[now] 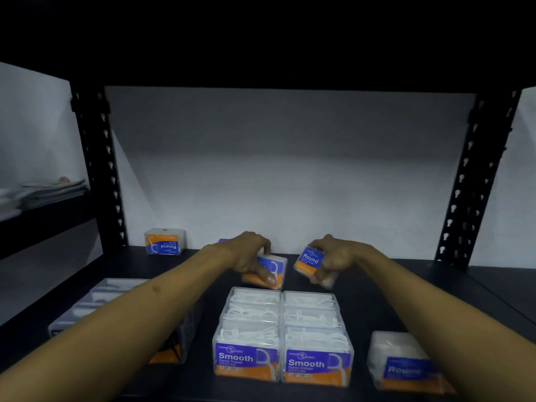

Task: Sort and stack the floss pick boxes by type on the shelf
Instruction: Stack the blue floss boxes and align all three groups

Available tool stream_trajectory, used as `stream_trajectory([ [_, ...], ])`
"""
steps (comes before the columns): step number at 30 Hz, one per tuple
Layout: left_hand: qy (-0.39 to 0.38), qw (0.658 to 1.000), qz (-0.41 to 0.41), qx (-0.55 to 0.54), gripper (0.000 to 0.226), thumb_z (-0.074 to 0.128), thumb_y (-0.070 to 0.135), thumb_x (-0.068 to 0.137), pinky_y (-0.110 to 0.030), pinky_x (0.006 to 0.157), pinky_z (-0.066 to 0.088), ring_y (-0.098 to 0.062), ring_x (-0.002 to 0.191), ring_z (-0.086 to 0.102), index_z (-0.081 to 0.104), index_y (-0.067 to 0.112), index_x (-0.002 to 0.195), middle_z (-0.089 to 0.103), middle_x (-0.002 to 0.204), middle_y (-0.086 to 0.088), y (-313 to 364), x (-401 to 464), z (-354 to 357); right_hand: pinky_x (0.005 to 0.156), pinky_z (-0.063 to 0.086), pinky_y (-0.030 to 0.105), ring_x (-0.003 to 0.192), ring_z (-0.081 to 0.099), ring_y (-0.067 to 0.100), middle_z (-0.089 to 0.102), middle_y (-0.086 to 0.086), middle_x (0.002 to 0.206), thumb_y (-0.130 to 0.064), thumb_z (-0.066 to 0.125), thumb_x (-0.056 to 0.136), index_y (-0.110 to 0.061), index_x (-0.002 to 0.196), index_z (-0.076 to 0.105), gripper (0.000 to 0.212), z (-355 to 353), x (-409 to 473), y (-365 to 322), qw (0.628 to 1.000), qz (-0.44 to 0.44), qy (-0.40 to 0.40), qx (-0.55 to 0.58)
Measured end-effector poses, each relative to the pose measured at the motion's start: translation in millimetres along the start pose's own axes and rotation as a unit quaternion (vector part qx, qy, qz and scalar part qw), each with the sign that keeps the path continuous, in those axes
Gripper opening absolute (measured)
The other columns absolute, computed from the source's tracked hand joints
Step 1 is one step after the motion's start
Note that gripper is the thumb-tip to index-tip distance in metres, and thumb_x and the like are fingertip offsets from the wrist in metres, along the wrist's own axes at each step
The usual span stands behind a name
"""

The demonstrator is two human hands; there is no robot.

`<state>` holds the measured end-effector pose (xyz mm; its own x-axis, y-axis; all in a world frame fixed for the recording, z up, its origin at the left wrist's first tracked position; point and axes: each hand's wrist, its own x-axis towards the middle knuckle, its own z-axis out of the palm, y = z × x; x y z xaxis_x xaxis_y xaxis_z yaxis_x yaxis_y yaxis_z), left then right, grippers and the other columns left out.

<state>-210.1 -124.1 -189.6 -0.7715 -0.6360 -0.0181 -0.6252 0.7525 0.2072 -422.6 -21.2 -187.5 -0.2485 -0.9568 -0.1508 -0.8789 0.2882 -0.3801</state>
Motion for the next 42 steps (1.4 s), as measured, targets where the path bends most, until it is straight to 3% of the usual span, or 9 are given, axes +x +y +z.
stream_trajectory([
  [5, 0.071, 0.994, 0.009, -0.08, 0.046, 0.084, 0.058, 0.064, -0.024, 0.065, 0.042, -0.017, 0.082, 0.059, 0.062, 0.026, 0.09, 0.061, 0.088, 0.005, 5, -8, -2, 0.098, 0.052, 0.039, 0.111, 0.058, 0.024, 0.057, 0.004, 0.123, -0.015, 0.084, 0.074, -0.031, 0.132, 0.042, 0.074, -12, -39, 33, 0.998, -0.039, -0.02, 0.035],
  [8, 0.107, 0.987, 0.005, -0.123, 0.049, 0.085, 0.059, 0.061, -0.022, 0.064, 0.043, -0.011, 0.081, 0.06, 0.066, 0.027, 0.093, 0.065, 0.092, 0.005, 22, -13, -12, 0.094, 0.054, 0.038, 0.107, 0.062, 0.023, 0.061, 0.003, 0.119, -0.013, 0.085, 0.074, -0.031, 0.132, 0.041, 0.075, -25, -66, 47, 0.996, -0.054, 0.009, 0.064],
  [14, 0.071, 0.972, 0.048, -0.217, 0.048, 0.085, 0.045, 0.071, -0.04, 0.091, 0.056, -0.02, 0.096, 0.068, 0.069, 0.023, 0.109, 0.071, 0.103, -0.001, 69, -21, -27, 0.084, 0.058, 0.034, 0.097, 0.071, 0.025, 0.074, 0.007, 0.105, -0.004, 0.086, 0.07, -0.019, 0.117, 0.058, 0.056, -42, -121, 85, 0.969, -0.065, 0.097, 0.22],
  [19, 0.025, 0.962, 0.074, -0.263, 0.044, 0.081, 0.029, 0.081, -0.029, 0.084, 0.058, -0.019, 0.097, 0.07, 0.066, 0.016, 0.12, 0.073, 0.106, -0.004, 107, -30, -27, 0.084, 0.055, 0.027, 0.098, 0.072, 0.018, 0.075, 0.002, 0.107, -0.009, 0.083, 0.075, -0.027, 0.127, 0.061, 0.06, -41, -151, 117, 0.945, -0.056, 0.143, 0.289],
  [22, 0.015, 0.965, 0.075, -0.251, 0.044, 0.079, 0.026, 0.082, -0.02, 0.072, 0.057, -0.015, 0.091, 0.071, 0.065, 0.013, 0.122, 0.073, 0.104, -0.003, 123, -30, -24, 0.088, 0.054, 0.028, 0.103, 0.069, 0.017, 0.072, 0.002, 0.113, -0.01, 0.081, 0.078, -0.025, 0.135, 0.058, 0.063, -42, -159, 133, 0.942, -0.042, 0.161, 0.29],
  [29, -0.009, 0.988, 0.08, -0.135, 0.051, 0.076, 0.029, 0.085, -0.029, 0.089, 0.054, -0.017, 0.107, 0.065, 0.06, 0.014, 0.131, 0.067, 0.123, -0.005, 164, -23, -7, 0.078, 0.049, 0.019, 0.101, 0.065, 0.007, 0.068, 0.0, 0.119, -0.014, 0.073, 0.087, -0.028, 0.141, 0.052, 0.059, -40, -173, 162, 0.965, -0.002, 0.136, 0.226],
  [31, -0.017, 0.992, 0.088, -0.086, 0.052, 0.075, 0.029, 0.086, -0.033, 0.094, 0.053, -0.019, 0.109, 0.064, 0.059, 0.013, 0.133, 0.065, 0.126, -0.006, 176, -20, 1, 0.084, 0.049, 0.023, 0.104, 0.063, 0.006, 0.066, 0.0, 0.125, -0.021, 0.07, 0.091, -0.032, 0.144, 0.048, 0.058, -36, -174, 169, 0.972, 0.007, 0.129, 0.196],
  [34, -0.021, 0.994, 0.091, -0.048, 0.049, 0.074, 0.03, 0.086, -0.033, 0.092, 0.055, -0.018, 0.106, 0.065, 0.061, 0.012, 0.13, 0.067, 0.124, -0.005, 189, -17, 13, 0.096, 0.05, 0.033, 0.107, 0.062, 0.01, 0.065, -0.001, 0.126, -0.027, 0.065, 0.095, -0.035, 0.148, 0.042, 0.058, -31, -175, 180, 0.983, 0.023, 0.106, 0.149],
  [42, -0.053, 0.994, 0.098, -0.01, 0.045, 0.076, 0.027, 0.085, -0.034, 0.093, 0.055, -0.018, 0.103, 0.067, 0.064, 0.011, 0.126, 0.069, 0.122, -0.004, 201, -13, 29, 0.087, 0.052, 0.024, 0.105, 0.066, 0.012, 0.068, -0.004, 0.121, -0.016, 0.067, 0.093, -0.04, 0.142, 0.048, 0.057, -28, -178, 189, 0.985, 0.014, 0.065, 0.157],
])
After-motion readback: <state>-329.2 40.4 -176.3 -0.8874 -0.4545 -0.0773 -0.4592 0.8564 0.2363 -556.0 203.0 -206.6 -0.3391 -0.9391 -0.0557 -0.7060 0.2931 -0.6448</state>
